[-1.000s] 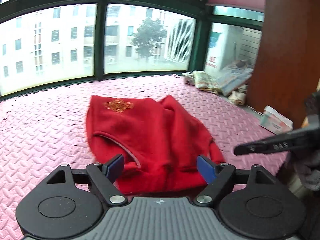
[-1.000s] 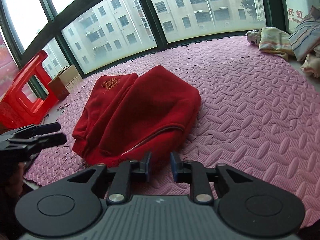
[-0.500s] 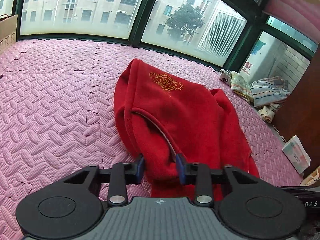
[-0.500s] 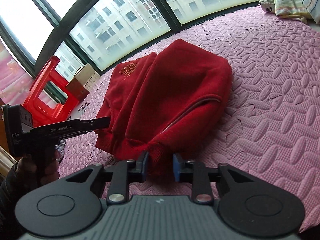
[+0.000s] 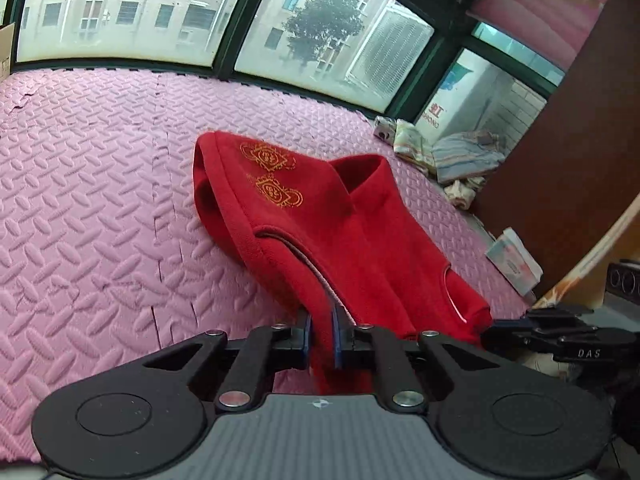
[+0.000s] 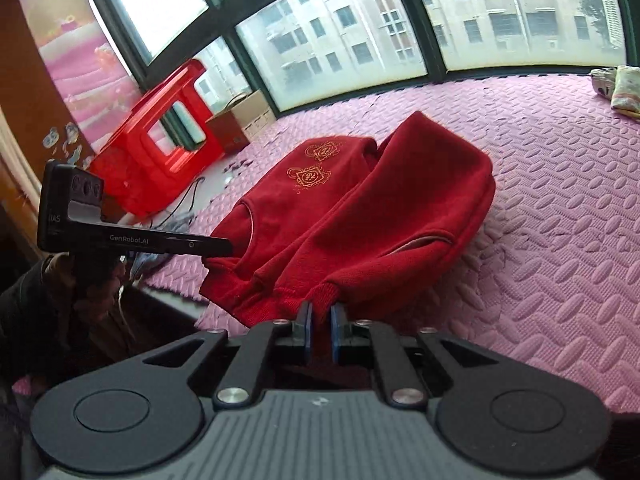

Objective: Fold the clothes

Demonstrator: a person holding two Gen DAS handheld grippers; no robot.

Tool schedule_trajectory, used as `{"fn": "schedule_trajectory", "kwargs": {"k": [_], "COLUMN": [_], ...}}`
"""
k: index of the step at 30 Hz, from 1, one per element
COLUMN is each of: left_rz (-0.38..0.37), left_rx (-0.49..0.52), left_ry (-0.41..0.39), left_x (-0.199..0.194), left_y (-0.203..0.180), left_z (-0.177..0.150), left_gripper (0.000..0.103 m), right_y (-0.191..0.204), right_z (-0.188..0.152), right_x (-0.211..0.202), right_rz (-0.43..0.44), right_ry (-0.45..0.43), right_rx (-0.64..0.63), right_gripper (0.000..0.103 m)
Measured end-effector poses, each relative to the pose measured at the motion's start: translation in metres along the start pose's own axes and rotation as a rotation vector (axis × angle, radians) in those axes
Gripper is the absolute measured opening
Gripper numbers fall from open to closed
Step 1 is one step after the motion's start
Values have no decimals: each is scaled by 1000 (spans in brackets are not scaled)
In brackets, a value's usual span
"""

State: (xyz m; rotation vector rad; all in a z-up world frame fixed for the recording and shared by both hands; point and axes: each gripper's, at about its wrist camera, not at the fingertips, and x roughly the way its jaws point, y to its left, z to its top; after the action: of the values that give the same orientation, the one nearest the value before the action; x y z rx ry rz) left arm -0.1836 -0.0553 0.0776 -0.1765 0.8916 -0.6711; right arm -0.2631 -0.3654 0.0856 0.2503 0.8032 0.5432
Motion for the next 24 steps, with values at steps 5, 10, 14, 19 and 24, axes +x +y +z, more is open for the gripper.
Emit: {"fn": "schedule_trajectory", "kwargs": {"k": [5,10,14,19,24], "left_rz": [48,71,99,174,265], "left_rx": [-2,42,68,18,1], "left_ry": [97,81,42,-26,-97], "left_x": [9,-3,-12,-8,4], "left_y": [9,12,15,29,40], "left_z": [-24,-16,1,31,65], "left_gripper": [21,48,60,77,101], "right_y": [2,-2,-10,-27,-45], "right_z": [-13,-1,36,86,141], "right_x": [1,-14,-20,2,51], "right_rz": [2,-21,-72,-146,-166], "right_ry": [88,80,1,-46,-5], "right_rx": [-29,-60,-92,-137,-189], "right_gripper": [19,29,29,29,29]}}
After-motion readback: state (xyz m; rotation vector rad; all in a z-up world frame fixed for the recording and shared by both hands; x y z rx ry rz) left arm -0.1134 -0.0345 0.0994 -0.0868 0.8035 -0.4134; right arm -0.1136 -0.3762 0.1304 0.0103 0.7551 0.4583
